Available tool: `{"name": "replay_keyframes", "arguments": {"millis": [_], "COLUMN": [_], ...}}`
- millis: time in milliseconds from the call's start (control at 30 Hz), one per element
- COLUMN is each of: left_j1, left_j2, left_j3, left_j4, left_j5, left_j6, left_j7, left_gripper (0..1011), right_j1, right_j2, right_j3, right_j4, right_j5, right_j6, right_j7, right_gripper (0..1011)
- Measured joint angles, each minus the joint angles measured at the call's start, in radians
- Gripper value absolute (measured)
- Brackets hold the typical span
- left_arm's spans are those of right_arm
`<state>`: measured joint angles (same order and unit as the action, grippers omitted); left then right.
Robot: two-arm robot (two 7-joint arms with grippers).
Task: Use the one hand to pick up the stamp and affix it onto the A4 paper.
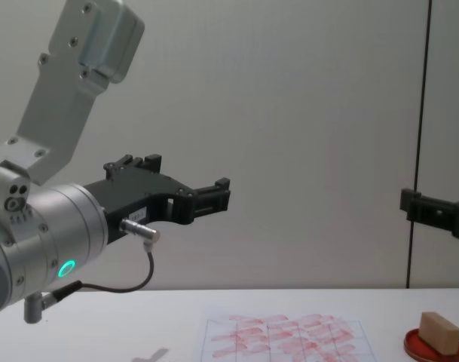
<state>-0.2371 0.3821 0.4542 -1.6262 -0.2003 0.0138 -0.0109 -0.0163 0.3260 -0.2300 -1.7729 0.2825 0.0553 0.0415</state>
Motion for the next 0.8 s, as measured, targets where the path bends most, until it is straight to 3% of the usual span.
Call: {"name": "replay_keyframes", "arguments": {"millis": [433,800], "left_j1": [0.0,0.0], "left_j2": [0.0,0.0], "left_j3": [0.0,0.0], "left_j4": [0.0,0.0], "left_j5": [0.0,0.0], "left_j6": [0.0,0.0], "left_j7": [0.0,0.0], "left_gripper": [1002,1001], "right_j1": [0.002,0.054], "right_j2": [-0.033,-0.066], "right_j3": [-0.008,-0.002], "right_j4": [-0.005,0.079], "right_j5": [-0.004,-0.013], "right_j6": [0.106,0.204], "right_j7": [-0.086,-0.129], "right_gripper": [1001,1001]}}
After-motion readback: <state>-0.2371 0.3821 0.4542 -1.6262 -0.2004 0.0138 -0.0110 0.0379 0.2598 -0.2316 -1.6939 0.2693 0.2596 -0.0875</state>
